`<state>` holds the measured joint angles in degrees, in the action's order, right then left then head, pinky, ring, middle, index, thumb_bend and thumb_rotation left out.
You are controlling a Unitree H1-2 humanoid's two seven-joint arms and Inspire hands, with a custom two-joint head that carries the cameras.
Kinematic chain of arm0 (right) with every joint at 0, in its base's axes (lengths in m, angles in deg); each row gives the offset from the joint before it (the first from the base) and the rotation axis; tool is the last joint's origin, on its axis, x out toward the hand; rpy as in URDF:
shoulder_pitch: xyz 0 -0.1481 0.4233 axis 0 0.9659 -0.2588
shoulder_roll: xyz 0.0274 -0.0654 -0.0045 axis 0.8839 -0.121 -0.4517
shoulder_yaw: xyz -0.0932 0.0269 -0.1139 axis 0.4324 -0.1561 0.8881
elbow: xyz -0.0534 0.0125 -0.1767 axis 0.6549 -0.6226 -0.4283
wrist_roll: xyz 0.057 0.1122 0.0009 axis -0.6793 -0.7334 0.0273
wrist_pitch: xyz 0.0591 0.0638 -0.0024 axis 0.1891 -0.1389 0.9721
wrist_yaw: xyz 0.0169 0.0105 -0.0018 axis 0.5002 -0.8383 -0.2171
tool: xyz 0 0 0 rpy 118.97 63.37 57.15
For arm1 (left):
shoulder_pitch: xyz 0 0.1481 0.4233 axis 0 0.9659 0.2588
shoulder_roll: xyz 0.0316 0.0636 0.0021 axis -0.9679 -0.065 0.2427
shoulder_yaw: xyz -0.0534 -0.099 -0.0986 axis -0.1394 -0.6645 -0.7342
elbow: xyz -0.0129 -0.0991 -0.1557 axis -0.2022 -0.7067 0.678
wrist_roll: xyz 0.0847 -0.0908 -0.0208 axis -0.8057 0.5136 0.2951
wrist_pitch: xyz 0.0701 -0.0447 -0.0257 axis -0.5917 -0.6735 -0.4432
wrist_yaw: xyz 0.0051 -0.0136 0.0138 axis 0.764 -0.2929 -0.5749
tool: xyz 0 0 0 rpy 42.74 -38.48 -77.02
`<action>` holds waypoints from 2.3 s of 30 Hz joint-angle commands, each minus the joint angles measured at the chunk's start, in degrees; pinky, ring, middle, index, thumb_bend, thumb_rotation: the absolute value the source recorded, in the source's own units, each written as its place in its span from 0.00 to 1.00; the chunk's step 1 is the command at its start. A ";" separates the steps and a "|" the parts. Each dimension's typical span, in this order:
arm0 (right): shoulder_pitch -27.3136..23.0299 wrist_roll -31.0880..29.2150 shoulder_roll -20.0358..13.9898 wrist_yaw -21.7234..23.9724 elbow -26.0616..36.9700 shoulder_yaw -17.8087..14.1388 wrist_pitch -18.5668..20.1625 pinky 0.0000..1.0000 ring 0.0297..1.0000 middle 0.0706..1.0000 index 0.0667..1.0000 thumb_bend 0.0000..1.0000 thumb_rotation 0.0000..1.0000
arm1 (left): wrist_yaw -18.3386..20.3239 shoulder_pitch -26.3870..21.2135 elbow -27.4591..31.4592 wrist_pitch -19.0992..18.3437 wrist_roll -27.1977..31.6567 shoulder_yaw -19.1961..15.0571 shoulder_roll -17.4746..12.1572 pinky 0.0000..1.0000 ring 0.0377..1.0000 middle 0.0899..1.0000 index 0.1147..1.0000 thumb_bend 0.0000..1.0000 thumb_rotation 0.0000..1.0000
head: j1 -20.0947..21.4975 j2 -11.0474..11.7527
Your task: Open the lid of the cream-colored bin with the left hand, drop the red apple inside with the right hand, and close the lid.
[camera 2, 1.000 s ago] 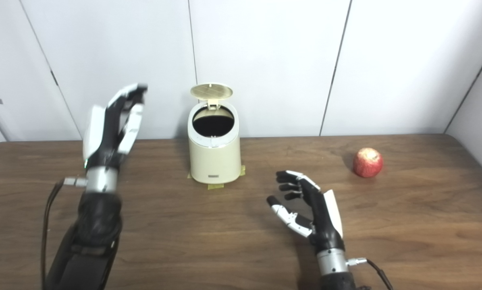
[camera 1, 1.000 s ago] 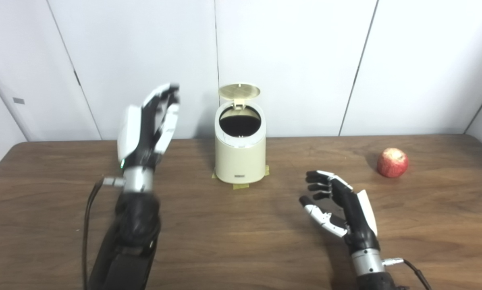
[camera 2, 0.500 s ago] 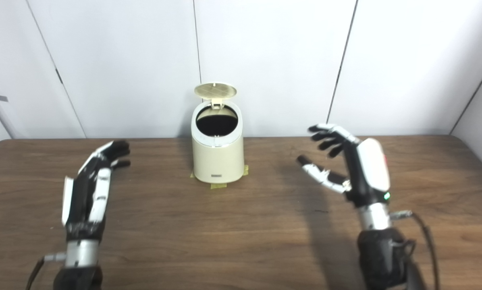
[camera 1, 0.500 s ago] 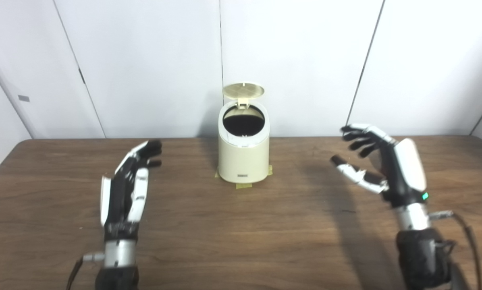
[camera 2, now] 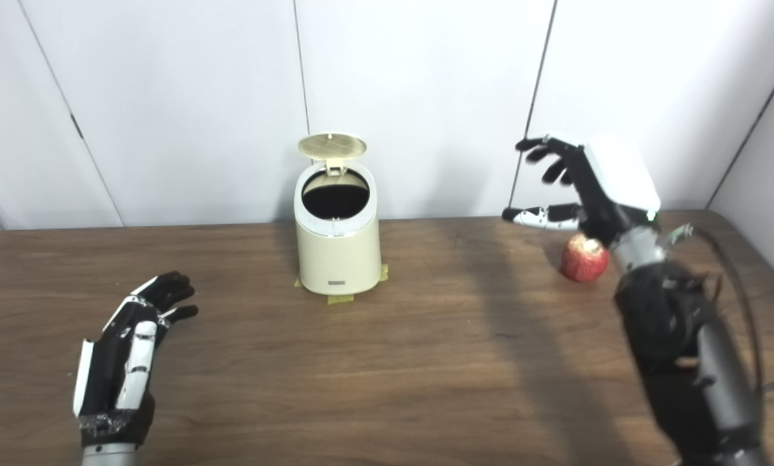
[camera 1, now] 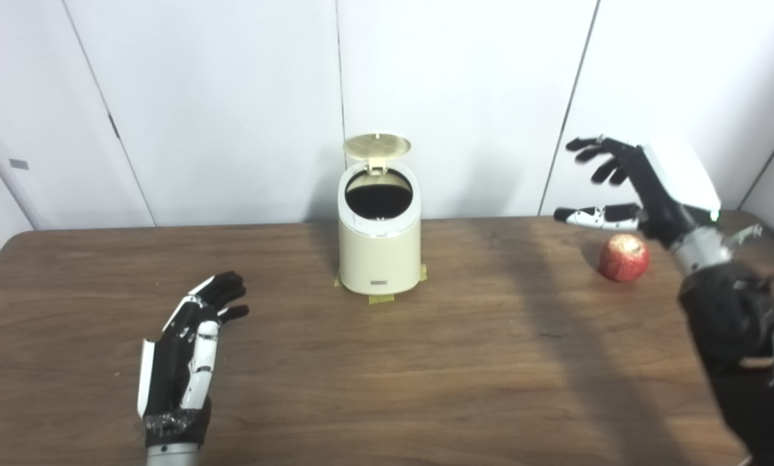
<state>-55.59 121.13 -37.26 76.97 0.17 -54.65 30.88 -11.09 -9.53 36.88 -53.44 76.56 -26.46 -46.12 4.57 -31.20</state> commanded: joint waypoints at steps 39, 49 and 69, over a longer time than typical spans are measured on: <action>-22.76 3.84 -4.01 10.66 -44.74 17.76 2.24 0.59 0.77 0.87 0.86 1.00 0.33 | -1.18 4.51 0.73 2.82 -3.00 -2.36 2.28 0.69 0.76 0.73 0.68 0.10 0.67 | -1.46 -0.72; -23.20 3.07 -3.93 7.93 -48.92 19.64 0.56 0.67 0.82 0.89 0.84 0.98 0.33 | -2.04 4.77 0.88 3.12 -4.14 -2.31 2.77 0.68 0.75 0.72 0.67 0.09 0.62 | -2.12 -0.84; -20.86 6.73 -1.50 -19.67 -54.26 20.53 0.59 0.37 0.51 0.44 0.46 0.53 0.00 | -2.82 5.20 1.82 3.48 -4.40 -1.70 3.11 0.67 0.74 0.72 0.67 0.08 0.58 | -2.12 -1.13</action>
<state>-73.80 127.23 -37.34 59.74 -54.78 -33.82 31.25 -13.58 -8.02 36.96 -51.76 72.20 -28.39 -45.32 2.37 -32.26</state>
